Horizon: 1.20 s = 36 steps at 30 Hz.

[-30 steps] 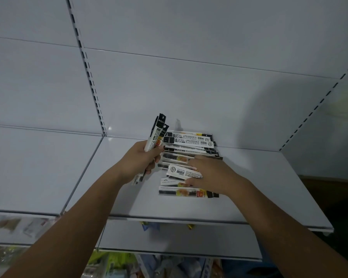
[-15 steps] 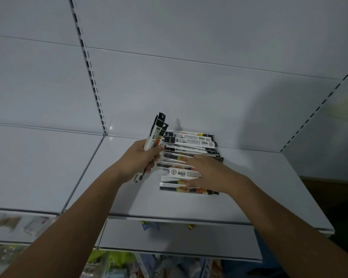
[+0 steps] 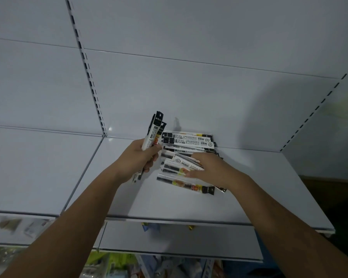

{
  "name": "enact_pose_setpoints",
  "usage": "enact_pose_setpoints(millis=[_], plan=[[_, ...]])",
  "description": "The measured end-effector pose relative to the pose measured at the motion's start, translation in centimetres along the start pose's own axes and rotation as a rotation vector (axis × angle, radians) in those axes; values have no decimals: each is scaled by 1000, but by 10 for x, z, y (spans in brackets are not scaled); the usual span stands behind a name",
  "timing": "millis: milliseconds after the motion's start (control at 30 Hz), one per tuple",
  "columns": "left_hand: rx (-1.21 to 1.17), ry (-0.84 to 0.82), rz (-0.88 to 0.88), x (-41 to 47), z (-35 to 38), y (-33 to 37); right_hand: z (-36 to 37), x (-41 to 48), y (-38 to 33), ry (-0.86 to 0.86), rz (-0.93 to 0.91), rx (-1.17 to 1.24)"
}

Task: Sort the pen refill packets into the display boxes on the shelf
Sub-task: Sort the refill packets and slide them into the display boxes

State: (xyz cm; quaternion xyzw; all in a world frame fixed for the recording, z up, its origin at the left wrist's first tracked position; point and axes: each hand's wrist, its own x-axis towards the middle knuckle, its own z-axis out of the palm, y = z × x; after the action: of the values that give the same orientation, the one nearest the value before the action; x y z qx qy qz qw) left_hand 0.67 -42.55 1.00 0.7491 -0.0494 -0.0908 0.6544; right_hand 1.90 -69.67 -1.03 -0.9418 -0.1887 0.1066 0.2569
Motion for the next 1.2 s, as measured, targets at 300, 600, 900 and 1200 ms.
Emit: enact_pose_setpoints(millis=[300,600,900,1200], plan=[[-7,3,10,1,0,2,-17,-8,-6,-5,78,222],[12,-1,-6,3,13,1,-16,-16,-18,172,126,685],[-56,-7,-4,7,36,9,0,-16,-38,218,206,1164],[-42,96,56,6,64,24,-5,-31,-30,-12,201,1268]])
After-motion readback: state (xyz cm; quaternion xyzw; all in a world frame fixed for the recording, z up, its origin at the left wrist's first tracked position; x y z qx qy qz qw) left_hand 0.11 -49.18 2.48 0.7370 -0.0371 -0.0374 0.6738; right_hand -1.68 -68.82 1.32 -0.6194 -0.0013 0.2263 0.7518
